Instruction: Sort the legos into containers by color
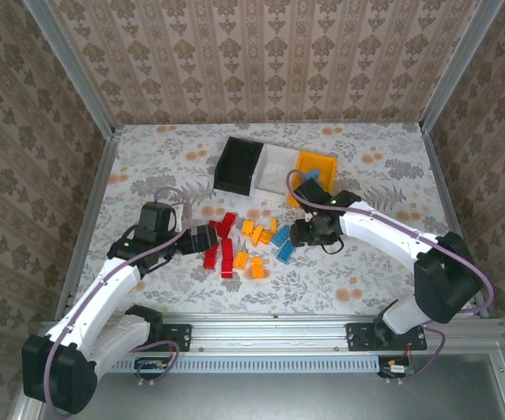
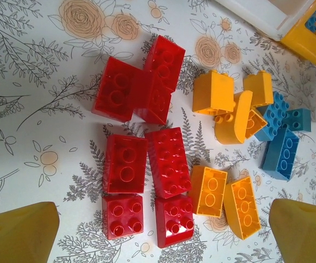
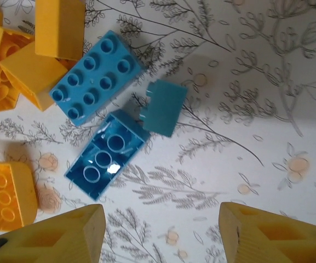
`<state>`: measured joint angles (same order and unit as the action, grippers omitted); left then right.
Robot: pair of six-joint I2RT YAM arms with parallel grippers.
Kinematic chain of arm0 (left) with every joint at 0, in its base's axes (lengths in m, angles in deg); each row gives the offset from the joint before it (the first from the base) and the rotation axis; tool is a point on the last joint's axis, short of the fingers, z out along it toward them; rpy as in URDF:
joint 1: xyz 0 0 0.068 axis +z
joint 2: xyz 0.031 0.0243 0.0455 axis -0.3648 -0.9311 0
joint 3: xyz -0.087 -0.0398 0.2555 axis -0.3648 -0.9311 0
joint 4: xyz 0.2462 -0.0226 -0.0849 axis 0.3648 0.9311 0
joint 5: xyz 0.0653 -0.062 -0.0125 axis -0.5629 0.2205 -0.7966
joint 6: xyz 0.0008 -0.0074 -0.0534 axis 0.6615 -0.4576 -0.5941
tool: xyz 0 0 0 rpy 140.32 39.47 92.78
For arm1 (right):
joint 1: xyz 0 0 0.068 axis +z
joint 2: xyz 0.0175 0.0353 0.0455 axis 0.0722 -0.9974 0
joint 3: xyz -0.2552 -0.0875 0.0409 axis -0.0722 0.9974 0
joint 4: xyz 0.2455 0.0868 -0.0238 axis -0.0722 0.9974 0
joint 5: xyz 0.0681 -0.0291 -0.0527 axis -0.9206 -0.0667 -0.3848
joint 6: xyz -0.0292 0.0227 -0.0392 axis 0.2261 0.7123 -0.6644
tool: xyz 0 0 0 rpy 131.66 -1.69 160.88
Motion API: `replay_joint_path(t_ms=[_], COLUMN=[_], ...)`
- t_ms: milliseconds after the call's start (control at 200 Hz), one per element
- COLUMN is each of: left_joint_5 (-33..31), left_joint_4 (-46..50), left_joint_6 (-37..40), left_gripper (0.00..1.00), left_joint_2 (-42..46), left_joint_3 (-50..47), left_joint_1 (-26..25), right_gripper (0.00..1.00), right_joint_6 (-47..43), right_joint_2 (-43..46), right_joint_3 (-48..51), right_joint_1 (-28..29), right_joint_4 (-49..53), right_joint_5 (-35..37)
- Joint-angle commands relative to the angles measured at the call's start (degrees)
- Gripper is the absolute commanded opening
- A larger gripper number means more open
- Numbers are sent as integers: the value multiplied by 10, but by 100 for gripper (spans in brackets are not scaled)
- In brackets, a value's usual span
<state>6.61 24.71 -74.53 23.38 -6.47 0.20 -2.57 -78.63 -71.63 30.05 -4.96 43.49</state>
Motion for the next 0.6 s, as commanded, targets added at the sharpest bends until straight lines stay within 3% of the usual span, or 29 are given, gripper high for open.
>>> replay_joint_path(t_ms=[0, 220, 595], left_joint_5=[7, -2, -2], left_joint_4=[-2, 9, 8], left_joint_6=[-5, 2, 10], left_gripper=[100, 100, 100], left_joint_2=[4, 14, 6], left_joint_3=[-5, -7, -12], left_joint_1=[-3, -2, 1], right_gripper=[59, 55, 49], right_joint_6=[15, 2, 1], right_joint_2=[-40, -112, -160], right_joint_3=[-27, -79, -74], right_joint_1=[3, 2, -12], right_joint_4=[-28, -15, -35], right_joint_5=[3, 19, 24])
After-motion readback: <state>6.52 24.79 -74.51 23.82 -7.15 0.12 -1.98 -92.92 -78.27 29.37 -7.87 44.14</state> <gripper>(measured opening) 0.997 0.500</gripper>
